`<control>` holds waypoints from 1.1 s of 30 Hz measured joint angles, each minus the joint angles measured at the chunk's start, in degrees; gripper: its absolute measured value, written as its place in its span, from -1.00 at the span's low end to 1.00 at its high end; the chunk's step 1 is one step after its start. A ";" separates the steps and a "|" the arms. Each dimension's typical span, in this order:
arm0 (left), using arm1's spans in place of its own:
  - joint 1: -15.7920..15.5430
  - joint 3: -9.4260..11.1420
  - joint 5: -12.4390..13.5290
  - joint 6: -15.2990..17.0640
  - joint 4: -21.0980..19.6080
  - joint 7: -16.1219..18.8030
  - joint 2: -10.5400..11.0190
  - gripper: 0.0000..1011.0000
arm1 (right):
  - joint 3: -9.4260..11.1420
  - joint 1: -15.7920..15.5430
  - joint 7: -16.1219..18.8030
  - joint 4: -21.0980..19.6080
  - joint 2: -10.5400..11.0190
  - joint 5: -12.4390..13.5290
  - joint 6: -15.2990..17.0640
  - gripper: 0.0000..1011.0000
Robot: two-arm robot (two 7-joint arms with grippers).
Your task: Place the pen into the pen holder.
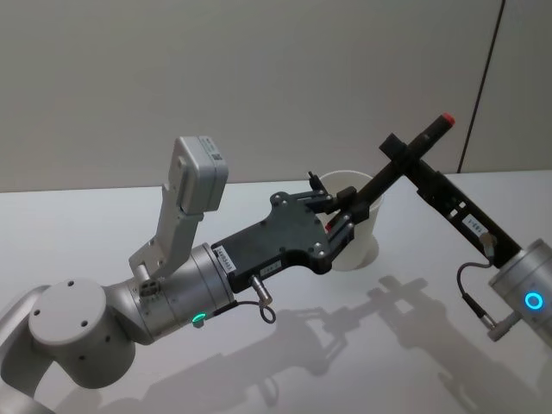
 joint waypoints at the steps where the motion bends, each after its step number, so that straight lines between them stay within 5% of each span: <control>1: 0.00 0.00 0.00 0.00 0.00 0.00 0.00 -0.64 | -0.01 0.00 -0.01 0.01 -0.01 0.00 -0.01 -0.18; 7: 0.00 0.01 0.07 0.02 0.00 0.00 0.00 -0.64 | -0.08 0.04 0.06 0.03 -0.04 0.02 -0.04 -0.55; 19: 0.00 0.00 0.07 0.01 0.00 0.01 0.00 -0.63 | -0.12 0.08 -0.04 0.10 -0.10 0.01 -0.11 -0.58; 33: 0.00 0.00 -0.01 -0.03 -0.02 -0.01 0.00 0.21 | -0.12 0.09 -0.15 0.14 -0.10 0.00 -0.12 -0.59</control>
